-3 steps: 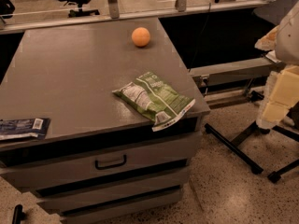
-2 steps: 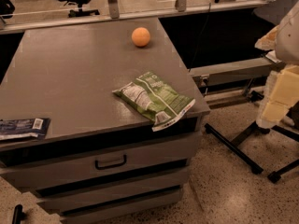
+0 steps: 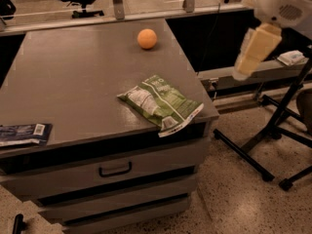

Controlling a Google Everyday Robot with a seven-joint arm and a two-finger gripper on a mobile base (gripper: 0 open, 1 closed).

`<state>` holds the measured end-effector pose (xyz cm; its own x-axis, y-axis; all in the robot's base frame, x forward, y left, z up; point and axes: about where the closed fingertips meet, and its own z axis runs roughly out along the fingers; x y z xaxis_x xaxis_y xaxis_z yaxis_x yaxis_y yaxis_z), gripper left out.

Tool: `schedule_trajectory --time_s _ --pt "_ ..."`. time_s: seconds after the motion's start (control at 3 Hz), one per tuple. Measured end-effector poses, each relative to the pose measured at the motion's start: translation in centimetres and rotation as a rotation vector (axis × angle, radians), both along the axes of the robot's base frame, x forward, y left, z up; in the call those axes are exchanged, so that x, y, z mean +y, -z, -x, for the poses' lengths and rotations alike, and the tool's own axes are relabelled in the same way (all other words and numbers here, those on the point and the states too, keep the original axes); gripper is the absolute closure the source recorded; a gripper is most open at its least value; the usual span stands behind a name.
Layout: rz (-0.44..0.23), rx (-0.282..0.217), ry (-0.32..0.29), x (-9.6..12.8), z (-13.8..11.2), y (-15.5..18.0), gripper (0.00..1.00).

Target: Move orange near green jalapeno chip bag

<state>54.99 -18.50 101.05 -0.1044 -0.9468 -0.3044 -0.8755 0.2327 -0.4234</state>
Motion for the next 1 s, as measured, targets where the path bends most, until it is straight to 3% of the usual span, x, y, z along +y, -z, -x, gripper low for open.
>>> schedule_trajectory --time_s 0.33,0.67,1.0 --pt "-0.129 -0.11 -0.042 3.6 -5.7 -0.9 0.0" --pt "-0.238 -0.237 -0.024 8.3 -13.8 -0.5 0.0" --pt "-0.235 -0.231 -0.026 8.2 -13.6 -0.5 0.0"
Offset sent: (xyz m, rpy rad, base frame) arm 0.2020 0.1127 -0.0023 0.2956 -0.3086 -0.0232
